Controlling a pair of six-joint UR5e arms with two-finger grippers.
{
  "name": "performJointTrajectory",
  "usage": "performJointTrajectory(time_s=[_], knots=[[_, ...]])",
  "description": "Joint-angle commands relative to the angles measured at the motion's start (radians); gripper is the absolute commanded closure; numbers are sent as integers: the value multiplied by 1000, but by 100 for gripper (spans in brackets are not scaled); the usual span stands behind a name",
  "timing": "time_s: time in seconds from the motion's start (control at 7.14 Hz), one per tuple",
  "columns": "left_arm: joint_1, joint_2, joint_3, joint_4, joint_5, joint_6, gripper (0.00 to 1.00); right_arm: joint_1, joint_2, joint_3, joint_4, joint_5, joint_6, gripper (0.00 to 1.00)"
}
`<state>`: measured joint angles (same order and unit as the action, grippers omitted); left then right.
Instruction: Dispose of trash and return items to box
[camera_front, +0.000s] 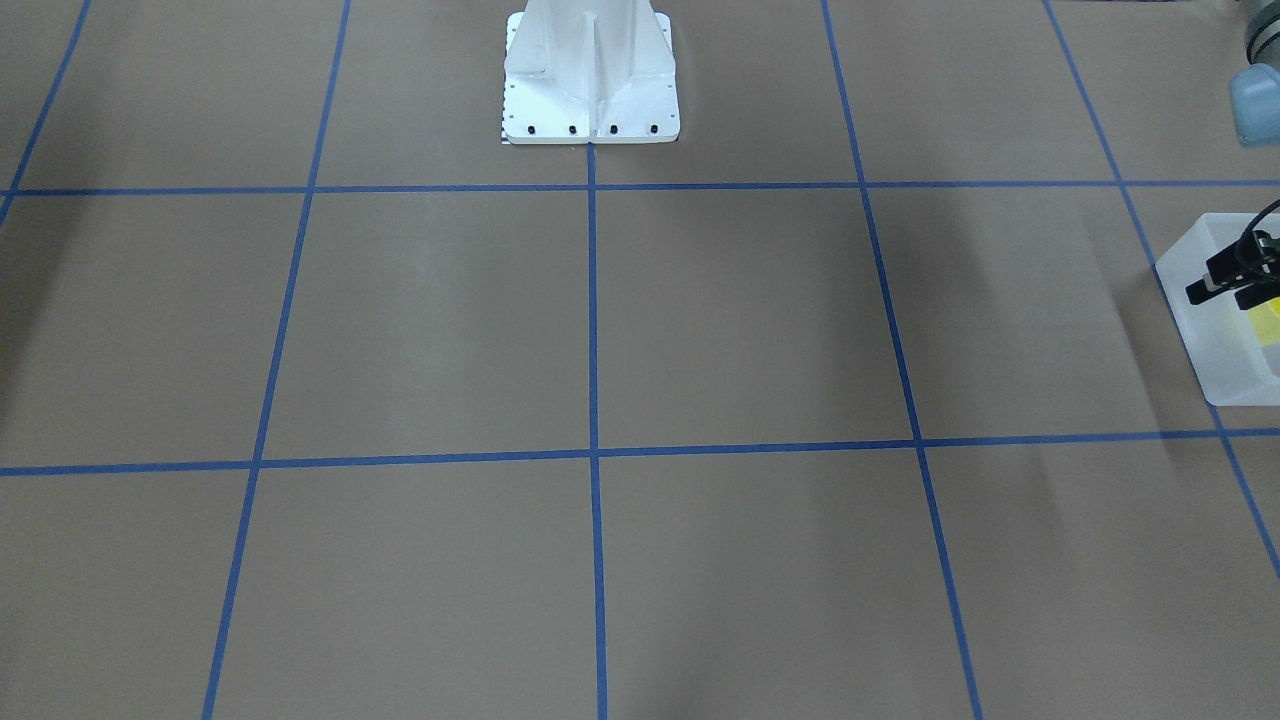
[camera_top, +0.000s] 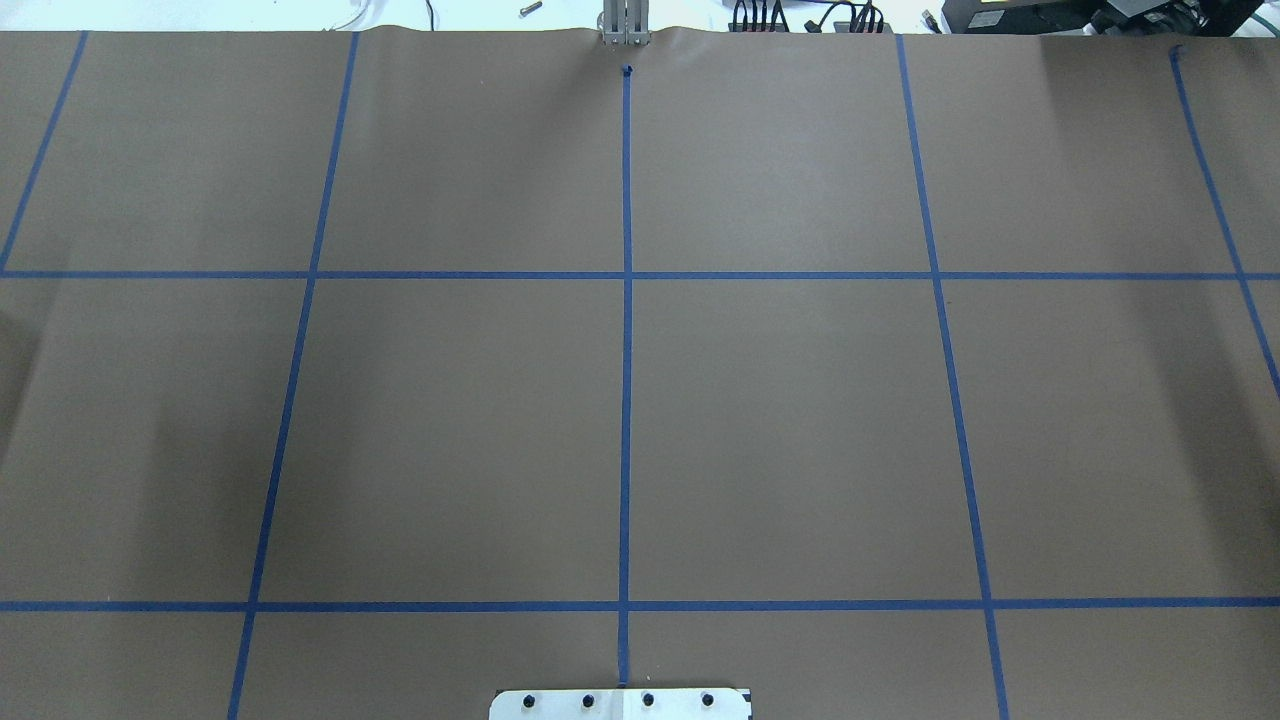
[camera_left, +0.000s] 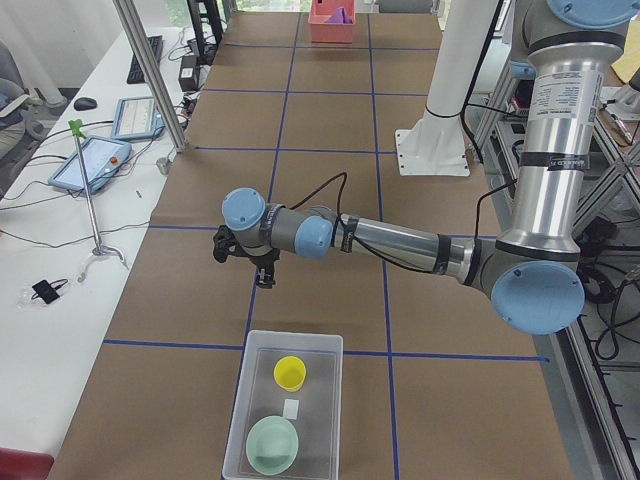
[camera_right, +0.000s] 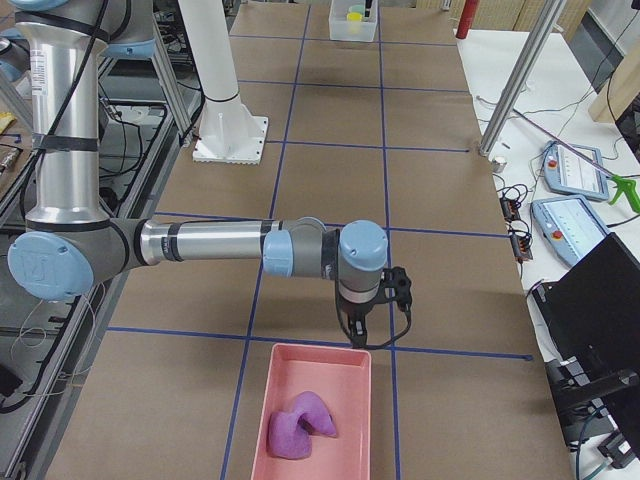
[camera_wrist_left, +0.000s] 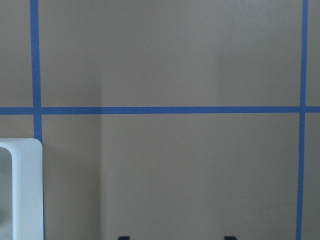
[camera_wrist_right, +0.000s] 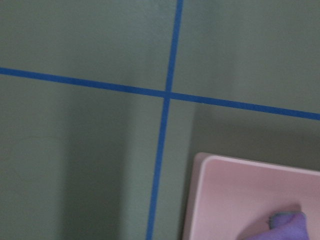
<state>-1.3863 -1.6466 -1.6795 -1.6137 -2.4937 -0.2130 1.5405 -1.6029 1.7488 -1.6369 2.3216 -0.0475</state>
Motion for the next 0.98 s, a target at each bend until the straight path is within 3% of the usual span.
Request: performJointTrajectory(time_s=[0.0,0.14,0.42,0.56,0.84], knots=[[4,-5,-35,6,154,1,12,-176,96,84,0,9,284,0],[4,-2,-58,8,154,-2,9,-241,118,115,-1,1,367,0],[22,-1,-68,8,160,-42,9,-249,103,113,-1,-4,359,0],[20,5,-65,6,160,-29,3,-244,77,103,-3,-5,301,0],[0,65,-75,-30,160,45,2,-133,38,46,-17,-7,60,0]])
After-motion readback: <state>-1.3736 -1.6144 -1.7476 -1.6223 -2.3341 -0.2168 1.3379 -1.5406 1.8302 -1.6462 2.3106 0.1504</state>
